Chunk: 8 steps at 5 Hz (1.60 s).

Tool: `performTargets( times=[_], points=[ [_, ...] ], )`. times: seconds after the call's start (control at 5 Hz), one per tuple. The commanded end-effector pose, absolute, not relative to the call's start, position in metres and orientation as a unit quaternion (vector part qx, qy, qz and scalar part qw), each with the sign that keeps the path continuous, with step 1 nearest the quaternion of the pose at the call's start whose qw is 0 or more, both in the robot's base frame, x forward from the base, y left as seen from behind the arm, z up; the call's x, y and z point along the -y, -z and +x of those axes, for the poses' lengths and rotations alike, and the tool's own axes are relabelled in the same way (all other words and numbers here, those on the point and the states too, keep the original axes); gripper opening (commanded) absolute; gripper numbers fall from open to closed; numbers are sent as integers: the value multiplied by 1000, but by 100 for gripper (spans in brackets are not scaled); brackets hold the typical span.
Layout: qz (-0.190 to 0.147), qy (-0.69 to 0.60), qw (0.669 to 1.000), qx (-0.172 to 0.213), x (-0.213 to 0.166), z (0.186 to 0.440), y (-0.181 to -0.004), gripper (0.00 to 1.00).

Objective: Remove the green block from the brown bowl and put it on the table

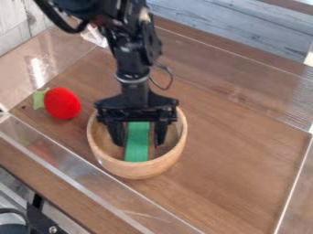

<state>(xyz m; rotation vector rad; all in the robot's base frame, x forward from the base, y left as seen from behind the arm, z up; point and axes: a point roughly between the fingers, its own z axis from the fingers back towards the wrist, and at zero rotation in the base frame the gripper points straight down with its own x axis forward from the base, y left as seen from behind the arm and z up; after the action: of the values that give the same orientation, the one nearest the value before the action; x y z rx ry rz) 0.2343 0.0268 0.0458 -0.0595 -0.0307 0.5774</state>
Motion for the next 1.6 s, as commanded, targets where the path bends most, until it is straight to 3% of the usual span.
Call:
performTargets(
  times=[0.0, 0.2, 0.4, 0.6, 0.8, 1.4],
  points=[
    [-35, -298, 953, 43, -38, 240, -75, 100],
    [-35, -305, 951, 47, -48, 240, -81, 100],
    [-34, -324, 944, 44, -40, 233, -72, 0],
    [-30, -324, 945, 44, -32, 235, -68, 0],
    [-11, -311, 949, 55, -24, 239, -80, 0],
    [41, -181, 976, 117, 24, 277, -187, 0]
  ],
)
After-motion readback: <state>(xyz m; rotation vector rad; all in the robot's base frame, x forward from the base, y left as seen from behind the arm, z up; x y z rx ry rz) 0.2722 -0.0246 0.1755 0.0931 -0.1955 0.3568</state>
